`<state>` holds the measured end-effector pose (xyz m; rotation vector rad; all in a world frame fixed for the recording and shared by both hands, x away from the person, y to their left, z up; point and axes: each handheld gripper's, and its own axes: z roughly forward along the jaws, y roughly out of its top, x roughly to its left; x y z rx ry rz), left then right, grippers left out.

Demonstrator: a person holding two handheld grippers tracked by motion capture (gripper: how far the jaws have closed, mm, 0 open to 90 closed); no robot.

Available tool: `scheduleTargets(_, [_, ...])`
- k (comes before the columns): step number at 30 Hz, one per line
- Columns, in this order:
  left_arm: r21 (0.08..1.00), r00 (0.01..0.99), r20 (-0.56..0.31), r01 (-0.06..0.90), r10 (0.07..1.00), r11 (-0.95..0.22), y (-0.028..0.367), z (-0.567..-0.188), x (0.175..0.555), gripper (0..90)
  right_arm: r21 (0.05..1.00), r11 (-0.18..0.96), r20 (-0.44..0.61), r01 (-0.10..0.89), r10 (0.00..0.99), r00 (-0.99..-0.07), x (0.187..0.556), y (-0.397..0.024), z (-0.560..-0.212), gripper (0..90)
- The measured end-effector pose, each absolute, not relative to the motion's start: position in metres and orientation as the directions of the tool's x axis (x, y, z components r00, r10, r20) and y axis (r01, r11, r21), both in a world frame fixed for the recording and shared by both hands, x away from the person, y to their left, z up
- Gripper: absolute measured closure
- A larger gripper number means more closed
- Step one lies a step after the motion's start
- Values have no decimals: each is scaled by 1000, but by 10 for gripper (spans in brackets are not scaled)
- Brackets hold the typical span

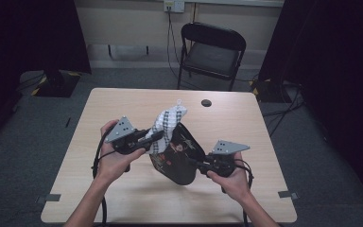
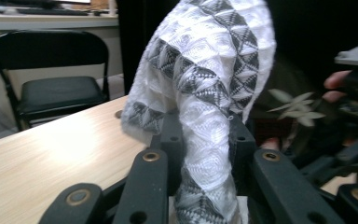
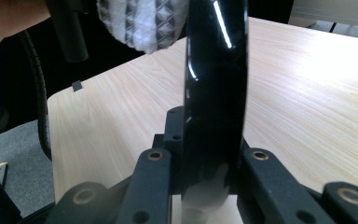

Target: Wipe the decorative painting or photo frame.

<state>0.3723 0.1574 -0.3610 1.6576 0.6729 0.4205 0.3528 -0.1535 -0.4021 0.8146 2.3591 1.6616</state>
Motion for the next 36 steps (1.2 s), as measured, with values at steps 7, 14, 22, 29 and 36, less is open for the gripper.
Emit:
scheduleTargets(7, [971,738,-110,224,666,-88,167,-365,376,743,906,240,189,347,504,-843,353,-153,-402,789])
scheduleTargets(14, [977,778,-82,186,623,-103,151,-357,368,742,904,233,203,358,503,-840,353,-154,-403,795])
scheduleTargets(22, [973,758,-101,210,644,-94,159,-361,372,741,905,233,201,357,505,-839,353,-154,-403,794])
scheduleTargets(29, [975,763,-85,198,641,-106,153,-358,368,742,906,239,192,349,502,-843,353,-154,-403,791])
scheduleTargets(36, [976,774,-79,189,629,-109,149,-357,367,742,906,238,193,349,504,-842,353,-155,-403,792])
